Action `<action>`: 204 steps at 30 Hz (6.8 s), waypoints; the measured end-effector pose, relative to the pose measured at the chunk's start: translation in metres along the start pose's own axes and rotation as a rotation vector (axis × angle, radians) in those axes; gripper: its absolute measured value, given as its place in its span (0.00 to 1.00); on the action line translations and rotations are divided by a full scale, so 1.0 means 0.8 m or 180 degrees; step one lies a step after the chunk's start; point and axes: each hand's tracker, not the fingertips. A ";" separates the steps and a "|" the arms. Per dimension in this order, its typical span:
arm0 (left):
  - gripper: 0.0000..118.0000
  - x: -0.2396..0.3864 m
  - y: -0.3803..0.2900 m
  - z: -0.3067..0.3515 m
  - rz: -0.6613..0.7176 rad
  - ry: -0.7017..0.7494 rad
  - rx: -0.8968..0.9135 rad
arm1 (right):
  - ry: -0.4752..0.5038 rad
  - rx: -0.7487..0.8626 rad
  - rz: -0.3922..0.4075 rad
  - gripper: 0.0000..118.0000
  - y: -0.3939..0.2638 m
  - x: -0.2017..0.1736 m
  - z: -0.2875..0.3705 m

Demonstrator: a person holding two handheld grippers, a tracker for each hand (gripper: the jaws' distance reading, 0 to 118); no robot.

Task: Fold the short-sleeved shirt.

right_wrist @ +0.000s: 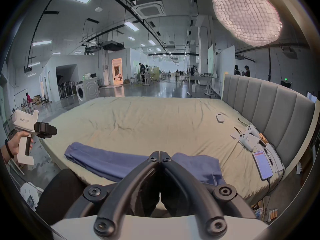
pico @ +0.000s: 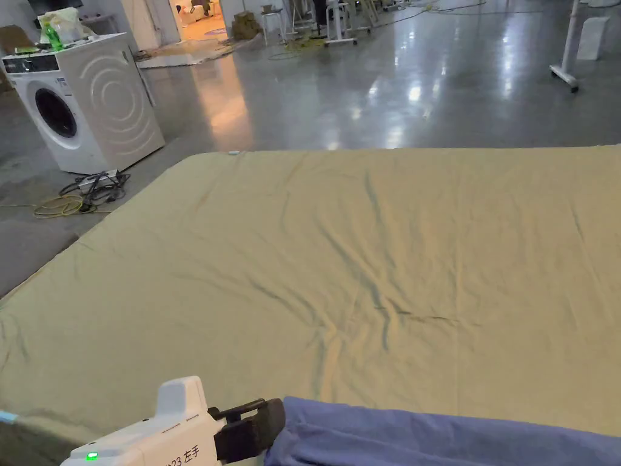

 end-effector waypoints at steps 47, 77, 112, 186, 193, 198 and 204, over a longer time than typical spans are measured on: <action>0.07 -0.015 0.038 -0.072 0.0303 -0.1202 -0.0202 | 0.0129 -0.0404 -0.0805 0.00 -0.045 0.034 -0.004; 0.03 0.186 -0.131 -0.225 0.1079 -0.1722 -0.1236 | -0.0052 -0.0500 -0.1097 0.00 -0.093 0.072 0.040; 0.15 0.092 -0.114 -0.185 0.1708 -0.1635 -0.1088 | -0.0012 -0.0784 -0.1119 0.00 -0.096 0.063 0.034; 0.02 0.152 -0.070 -0.113 0.0535 -0.2178 -0.0875 | 0.1332 -0.1081 -0.1076 0.00 -0.040 -0.003 -0.191; 1.00 0.100 -0.076 -0.099 0.0274 -0.1686 -0.0942 | 0.1145 -0.1789 -0.1635 0.01 -0.103 0.020 -0.290; 1.00 0.074 -0.077 -0.152 0.0707 -0.1763 -0.1107 | 0.1094 -0.1897 -0.1770 0.01 -0.103 0.024 -0.288; 1.00 0.069 -0.080 -0.234 0.1004 -0.1903 -0.1498 | 0.1124 -0.1962 -0.1863 0.01 -0.103 0.030 -0.290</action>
